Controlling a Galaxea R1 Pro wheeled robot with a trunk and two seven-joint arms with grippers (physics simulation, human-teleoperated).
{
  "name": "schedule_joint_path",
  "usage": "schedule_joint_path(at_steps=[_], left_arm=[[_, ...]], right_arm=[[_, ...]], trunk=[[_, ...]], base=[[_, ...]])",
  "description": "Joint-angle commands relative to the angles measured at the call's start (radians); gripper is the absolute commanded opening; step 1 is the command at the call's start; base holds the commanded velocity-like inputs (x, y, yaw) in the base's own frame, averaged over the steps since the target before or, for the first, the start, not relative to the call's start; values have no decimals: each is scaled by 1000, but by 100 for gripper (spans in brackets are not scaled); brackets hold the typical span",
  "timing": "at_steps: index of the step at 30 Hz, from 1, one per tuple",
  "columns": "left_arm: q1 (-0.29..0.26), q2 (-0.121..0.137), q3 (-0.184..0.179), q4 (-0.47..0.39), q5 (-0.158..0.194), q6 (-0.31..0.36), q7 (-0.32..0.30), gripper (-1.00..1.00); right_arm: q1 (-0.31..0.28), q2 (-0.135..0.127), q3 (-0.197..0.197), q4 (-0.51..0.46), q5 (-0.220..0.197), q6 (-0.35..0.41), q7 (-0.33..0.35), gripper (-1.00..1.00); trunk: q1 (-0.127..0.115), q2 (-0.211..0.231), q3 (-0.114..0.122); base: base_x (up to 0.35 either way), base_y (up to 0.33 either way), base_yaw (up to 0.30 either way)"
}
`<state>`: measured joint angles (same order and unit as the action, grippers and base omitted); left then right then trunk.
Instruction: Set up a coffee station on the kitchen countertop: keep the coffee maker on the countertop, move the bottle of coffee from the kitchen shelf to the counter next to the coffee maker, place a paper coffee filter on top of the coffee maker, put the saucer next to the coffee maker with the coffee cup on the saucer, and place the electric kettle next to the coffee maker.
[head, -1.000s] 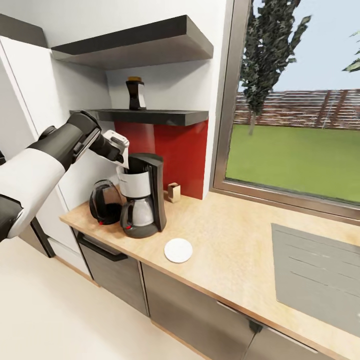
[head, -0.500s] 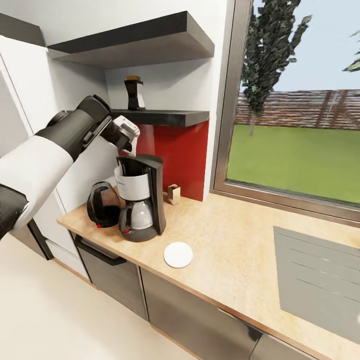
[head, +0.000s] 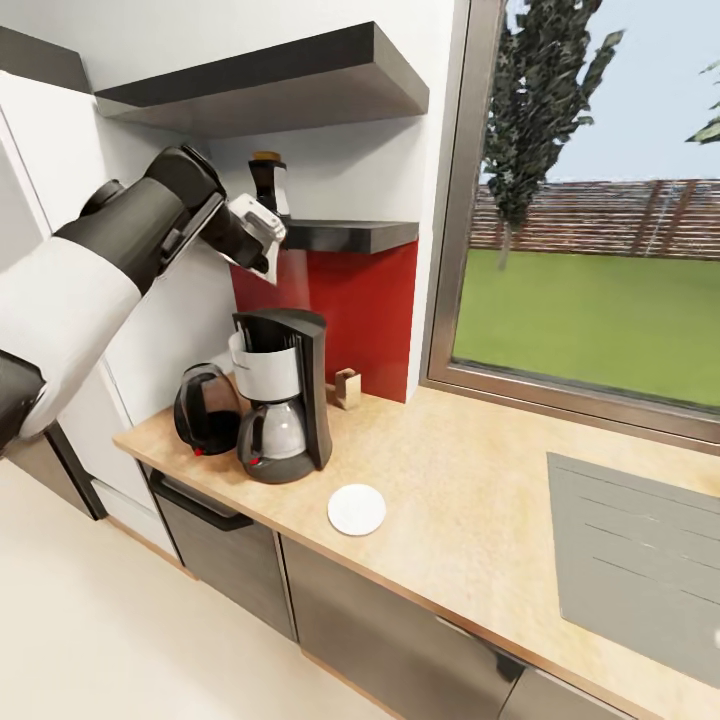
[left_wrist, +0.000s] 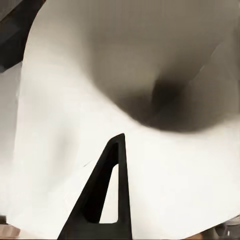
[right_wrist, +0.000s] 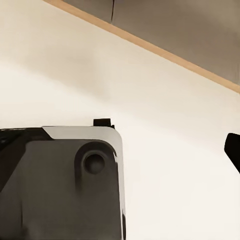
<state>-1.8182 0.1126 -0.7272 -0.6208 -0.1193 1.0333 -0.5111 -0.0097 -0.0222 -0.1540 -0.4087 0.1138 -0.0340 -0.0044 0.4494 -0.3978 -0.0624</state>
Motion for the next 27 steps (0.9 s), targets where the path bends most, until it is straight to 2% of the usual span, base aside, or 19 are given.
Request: schedule_joint_path(at_steps=[1, 3, 6, 9, 10, 25, 27], left_arm=[[4, 3, -4, 4, -10, 1, -10, -100], [16, 5, -4, 15, -10, 1, -10, -100], [64, 6, -5, 93, -9, -3, -10, -100], [76, 7, -5, 105, -7, -4, -17, -100], [97, 7, -5, 139, -9, -13, -64, -100], [105, 8, -4, 146, -21, -15, -80, -100], [105, 8, -6, 147, -56, -13, -80, -100]], right_arm=[[-1, 1, -5, 1, 10, -3, 0, 100], [-1, 1, -5, 1, 10, -4, 0, 100], [-1, 1, -5, 1, 10, -4, 0, 100], [-1, 1, -4, 1, 10, -4, 0, 100], [-1, 1, -4, 1, 10, -4, 0, 100], [-1, 1, -4, 1, 10, -4, 0, 100], [-1, 1, -4, 1, 10, -4, 0, 100]], trunk=[[1, -2, -2], [1, -2, -2], [1, -2, -2], [1, -2, -2], [1, -2, -2], [1, -2, -2], [1, -2, -2]], base=[[0, 0, 0], [0, 0, 0], [0, 0, 0], [0, 0, 0], [0, 0, 0], [0, 0, 0], [0, 0, 0]])
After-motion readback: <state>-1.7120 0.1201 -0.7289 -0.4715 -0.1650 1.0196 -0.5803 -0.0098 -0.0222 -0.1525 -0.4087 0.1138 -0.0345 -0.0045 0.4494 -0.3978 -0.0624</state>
